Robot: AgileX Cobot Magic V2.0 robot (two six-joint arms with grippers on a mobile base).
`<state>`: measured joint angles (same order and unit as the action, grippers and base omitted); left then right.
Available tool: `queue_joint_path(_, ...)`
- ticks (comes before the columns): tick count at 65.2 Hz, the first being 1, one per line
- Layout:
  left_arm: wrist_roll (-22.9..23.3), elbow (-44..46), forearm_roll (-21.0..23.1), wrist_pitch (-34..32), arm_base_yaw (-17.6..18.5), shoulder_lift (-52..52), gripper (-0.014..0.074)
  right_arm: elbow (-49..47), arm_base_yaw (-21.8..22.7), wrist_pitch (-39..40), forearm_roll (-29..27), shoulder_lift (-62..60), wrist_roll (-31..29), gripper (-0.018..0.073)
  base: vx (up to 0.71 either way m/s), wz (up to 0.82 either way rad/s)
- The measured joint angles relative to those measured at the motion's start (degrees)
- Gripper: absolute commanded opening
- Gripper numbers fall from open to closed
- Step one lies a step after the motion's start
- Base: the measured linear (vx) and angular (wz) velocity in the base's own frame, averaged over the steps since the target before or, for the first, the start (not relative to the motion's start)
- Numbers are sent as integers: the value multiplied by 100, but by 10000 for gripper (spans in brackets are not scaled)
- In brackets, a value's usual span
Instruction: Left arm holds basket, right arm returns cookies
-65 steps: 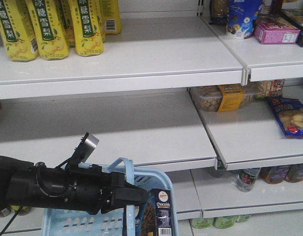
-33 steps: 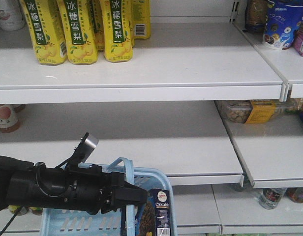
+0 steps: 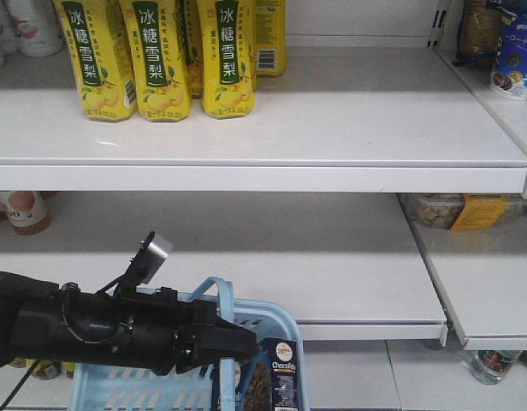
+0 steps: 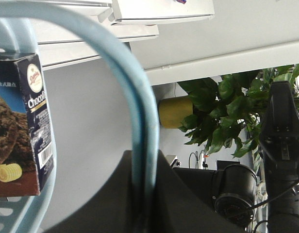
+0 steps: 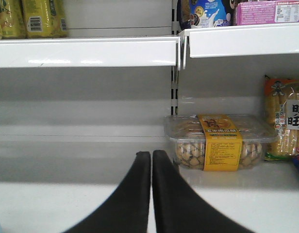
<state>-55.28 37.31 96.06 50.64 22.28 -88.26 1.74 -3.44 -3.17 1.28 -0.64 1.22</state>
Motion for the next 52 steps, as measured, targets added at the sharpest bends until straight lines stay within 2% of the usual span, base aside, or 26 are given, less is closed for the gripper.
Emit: queue_joint_path(52,38,-6,0,51,0,0,-6,0,0,0,0,0,0,-8,2,1)
